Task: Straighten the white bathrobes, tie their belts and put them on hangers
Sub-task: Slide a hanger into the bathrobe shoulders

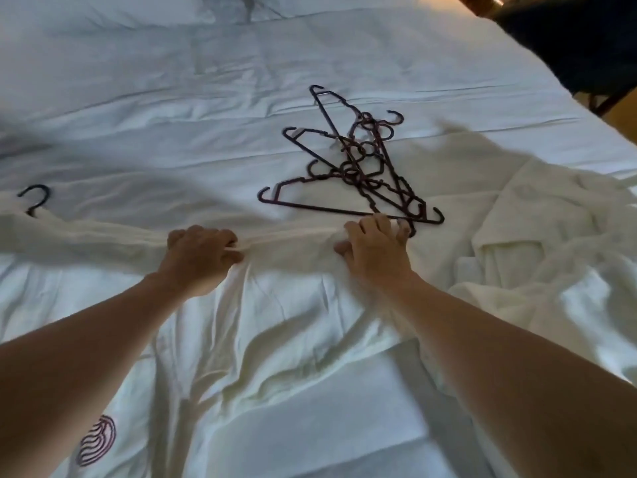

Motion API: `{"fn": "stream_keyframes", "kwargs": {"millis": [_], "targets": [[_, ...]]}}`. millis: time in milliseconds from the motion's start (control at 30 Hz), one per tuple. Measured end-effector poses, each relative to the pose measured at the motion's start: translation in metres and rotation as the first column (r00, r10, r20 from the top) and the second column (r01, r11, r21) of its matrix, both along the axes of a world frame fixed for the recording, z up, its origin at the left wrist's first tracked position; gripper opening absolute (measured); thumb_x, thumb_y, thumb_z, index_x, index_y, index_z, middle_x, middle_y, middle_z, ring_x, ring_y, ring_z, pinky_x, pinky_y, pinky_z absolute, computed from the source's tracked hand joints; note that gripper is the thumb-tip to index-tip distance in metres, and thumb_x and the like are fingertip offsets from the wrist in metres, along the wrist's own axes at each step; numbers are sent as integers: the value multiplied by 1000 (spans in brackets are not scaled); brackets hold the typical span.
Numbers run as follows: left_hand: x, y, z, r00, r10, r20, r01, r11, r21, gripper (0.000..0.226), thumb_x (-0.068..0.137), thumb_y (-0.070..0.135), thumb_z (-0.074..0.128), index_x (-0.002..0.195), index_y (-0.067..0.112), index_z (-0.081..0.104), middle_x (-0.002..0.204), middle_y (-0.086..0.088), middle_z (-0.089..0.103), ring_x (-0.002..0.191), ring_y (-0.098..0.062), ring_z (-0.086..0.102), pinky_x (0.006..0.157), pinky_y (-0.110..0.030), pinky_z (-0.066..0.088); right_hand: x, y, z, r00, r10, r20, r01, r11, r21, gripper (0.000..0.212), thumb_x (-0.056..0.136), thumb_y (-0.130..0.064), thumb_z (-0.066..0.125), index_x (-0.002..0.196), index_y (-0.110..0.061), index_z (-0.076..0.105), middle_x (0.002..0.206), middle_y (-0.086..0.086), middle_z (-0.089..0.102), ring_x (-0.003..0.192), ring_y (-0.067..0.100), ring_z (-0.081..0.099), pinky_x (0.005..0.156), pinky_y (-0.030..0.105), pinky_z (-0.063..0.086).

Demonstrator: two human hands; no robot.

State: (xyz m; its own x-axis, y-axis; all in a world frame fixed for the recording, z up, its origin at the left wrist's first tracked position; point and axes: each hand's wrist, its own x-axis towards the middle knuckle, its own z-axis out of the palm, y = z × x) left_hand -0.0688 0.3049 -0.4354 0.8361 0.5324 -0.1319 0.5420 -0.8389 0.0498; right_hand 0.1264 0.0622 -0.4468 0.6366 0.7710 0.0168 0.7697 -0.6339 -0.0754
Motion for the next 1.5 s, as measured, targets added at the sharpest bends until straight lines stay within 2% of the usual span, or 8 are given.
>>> {"fn": "stream_keyframes", "kwargs": {"millis": [100, 300, 567, 767, 1000, 1200, 1367, 1500], "targets": [[15, 12, 1, 989, -113, 95, 111, 994, 19, 23, 98, 41, 56, 108, 24, 66, 106, 0, 69, 106, -31, 58, 86, -42, 37, 28, -2, 0, 993, -63, 98, 54, 994, 92, 26, 95, -38, 62, 98, -13, 68, 98, 9, 65, 104, 35, 54, 90, 48, 27], [34, 6, -35, 981, 10, 196, -3, 999, -38, 32, 101, 48, 43, 91, 24, 60, 90, -1, 64, 94, -33, 55, 77, -40, 37, 51, -3, -9, 978, -192, 81, 196, 980, -46, 34, 104, -43, 44, 110, -17, 66, 109, 6, 62, 113, 32, 45, 90, 45, 24], [28, -7, -54, 920, 81, 383, -138, 983, 125, 36, 87, 47, 48, 86, 16, 65, 91, -11, 62, 86, -40, 56, 72, -45, 44, 68, 11, 1, 961, -275, 14, 240, 861, 449, 34, 75, -20, 59, 109, -20, 62, 111, 2, 54, 108, 28, 50, 83, 37, 25], [25, -4, -61, 900, 76, 429, -156, 976, 154, 43, 85, 52, 45, 95, 16, 66, 100, -9, 60, 91, -38, 53, 75, -46, 41, 111, 23, 10, 925, -363, -112, 356, 931, -76, 56, 104, -43, 34, 155, -29, 18, 160, 3, 21, 145, 31, 23, 109, 63, 20], [31, 3, -46, 943, 209, 258, -197, 978, -73, 32, 85, 59, 50, 96, 30, 61, 107, 3, 57, 103, -30, 54, 90, -45, 43, 120, 11, 13, 900, -414, 134, 423, 905, -44, 23, 96, -16, 52, 113, -20, 67, 116, 12, 55, 112, 37, 49, 102, 52, 32], [20, 36, -18, 890, 242, 386, -45, 890, -454, 19, 75, 52, 56, 82, 35, 62, 91, 13, 63, 92, -17, 62, 82, -37, 49, 107, 10, 24, 887, -448, -118, 411, 879, -243, 36, 101, -42, 48, 129, -20, 56, 126, 12, 45, 115, 38, 51, 99, 51, 43], [-29, 37, -16, 824, 72, 562, 23, 987, -160, 21, 75, 42, 61, 92, 30, 66, 111, 11, 64, 110, -21, 60, 92, -43, 42, 94, 19, 37, 842, -538, -29, 521, 799, 299, 20, 101, -26, 51, 112, -16, 63, 119, 13, 54, 102, 41, 57, 92, 48, 42], [-61, 55, -4, 804, 190, 564, -117, 980, -163, 16, 76, 36, 63, 91, 34, 67, 123, 11, 60, 120, -17, 57, 96, -42, 38, 84, 52, 63, 941, -299, -156, 332, 741, 584, 14, 94, -33, 50, 100, -23, 58, 98, 15, 65, 89, 40, 61, 77, 47, 49]]}}
